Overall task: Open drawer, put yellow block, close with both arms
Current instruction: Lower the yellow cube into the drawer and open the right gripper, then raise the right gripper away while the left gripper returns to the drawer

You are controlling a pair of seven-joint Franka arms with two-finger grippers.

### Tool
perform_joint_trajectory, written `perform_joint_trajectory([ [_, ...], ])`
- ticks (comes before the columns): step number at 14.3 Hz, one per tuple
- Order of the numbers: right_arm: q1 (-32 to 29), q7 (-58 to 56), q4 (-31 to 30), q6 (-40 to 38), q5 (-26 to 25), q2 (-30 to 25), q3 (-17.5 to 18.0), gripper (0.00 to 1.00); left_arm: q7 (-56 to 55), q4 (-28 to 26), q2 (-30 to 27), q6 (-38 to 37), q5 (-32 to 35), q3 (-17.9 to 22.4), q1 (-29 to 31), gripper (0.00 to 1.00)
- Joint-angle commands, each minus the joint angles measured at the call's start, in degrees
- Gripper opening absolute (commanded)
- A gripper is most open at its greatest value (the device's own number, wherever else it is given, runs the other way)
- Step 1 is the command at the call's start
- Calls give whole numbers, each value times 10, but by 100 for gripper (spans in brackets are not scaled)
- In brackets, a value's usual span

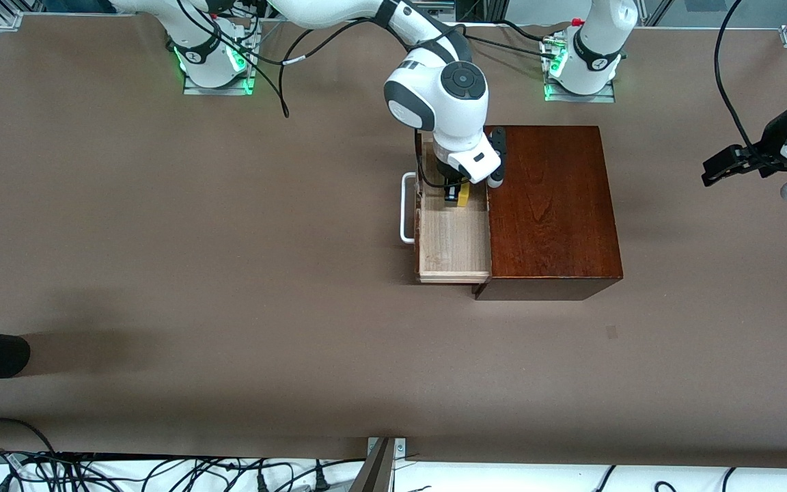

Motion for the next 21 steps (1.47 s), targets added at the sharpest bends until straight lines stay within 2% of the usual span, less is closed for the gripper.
perform_joint_trajectory([
  [1, 7, -1, 18, 2, -11, 10, -5, 100, -1, 16, 7, -3, -4, -4, 6, 100],
  [6, 4, -6, 19, -6, -10, -2, -7, 100, -1, 18, 8, -2, -4, -4, 6, 100],
  [11, -5, -2, 19, -83, 0, -53, -9, 100, -1, 32, 21, -2, -4, -5, 6, 100],
  [16, -59, -9, 6, -254, 24, -173, -11, 100, 2, 40, 38, -3, -3, -9, -3, 100],
  [19, -119, -11, -90, -282, 40, -277, -15, 100, 8, 47, 44, -8, -3, -17, -4, 100],
  [21, -123, -10, -155, -292, 40, -344, -71, 100, 4, 56, 43, -11, -13, -23, -4, 100],
])
